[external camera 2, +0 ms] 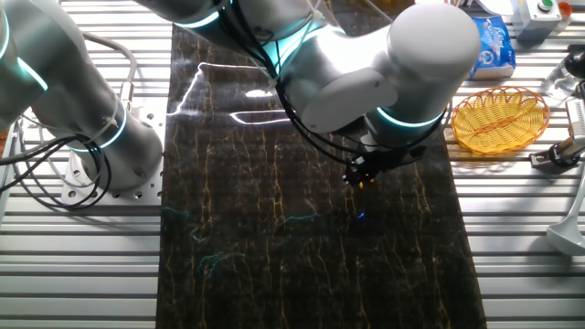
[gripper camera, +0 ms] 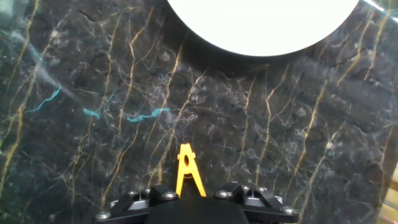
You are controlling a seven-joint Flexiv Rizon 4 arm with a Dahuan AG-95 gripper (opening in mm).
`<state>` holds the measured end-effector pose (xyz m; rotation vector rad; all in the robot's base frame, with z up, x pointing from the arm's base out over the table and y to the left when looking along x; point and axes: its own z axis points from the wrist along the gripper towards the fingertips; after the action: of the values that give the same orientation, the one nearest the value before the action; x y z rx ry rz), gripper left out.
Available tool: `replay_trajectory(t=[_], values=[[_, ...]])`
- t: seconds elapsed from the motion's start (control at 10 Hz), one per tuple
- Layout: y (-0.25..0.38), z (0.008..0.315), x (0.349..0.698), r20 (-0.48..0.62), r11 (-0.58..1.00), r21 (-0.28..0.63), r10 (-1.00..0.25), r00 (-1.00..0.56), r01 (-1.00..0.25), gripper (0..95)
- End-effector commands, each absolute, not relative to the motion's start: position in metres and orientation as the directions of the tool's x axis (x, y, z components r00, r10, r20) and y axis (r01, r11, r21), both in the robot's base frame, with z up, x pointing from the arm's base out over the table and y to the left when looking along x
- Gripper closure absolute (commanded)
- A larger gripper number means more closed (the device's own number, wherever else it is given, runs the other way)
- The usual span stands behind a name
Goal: Use a clamp
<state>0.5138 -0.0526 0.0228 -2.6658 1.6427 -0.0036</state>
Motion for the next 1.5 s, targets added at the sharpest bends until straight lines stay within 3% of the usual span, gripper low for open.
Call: replay_trajectory(t=[0.1,1.1,1.2,1.5], values=[[-0.054,0.020,0.509,-0.006,-0.451,-0.014,-0.892,0.451,-0.892,38.0],[-0.056,0.009,0.504,-0.018,-0.454,-0.029,-0.890,0.455,-0.890,38.0],[-0.056,0.009,0.504,-0.018,-0.455,-0.029,-0.890,0.455,-0.890,57.0],[-0.056,0.008,0.504,-0.024,-0.454,-0.033,-0.890,0.455,-0.890,57.0]])
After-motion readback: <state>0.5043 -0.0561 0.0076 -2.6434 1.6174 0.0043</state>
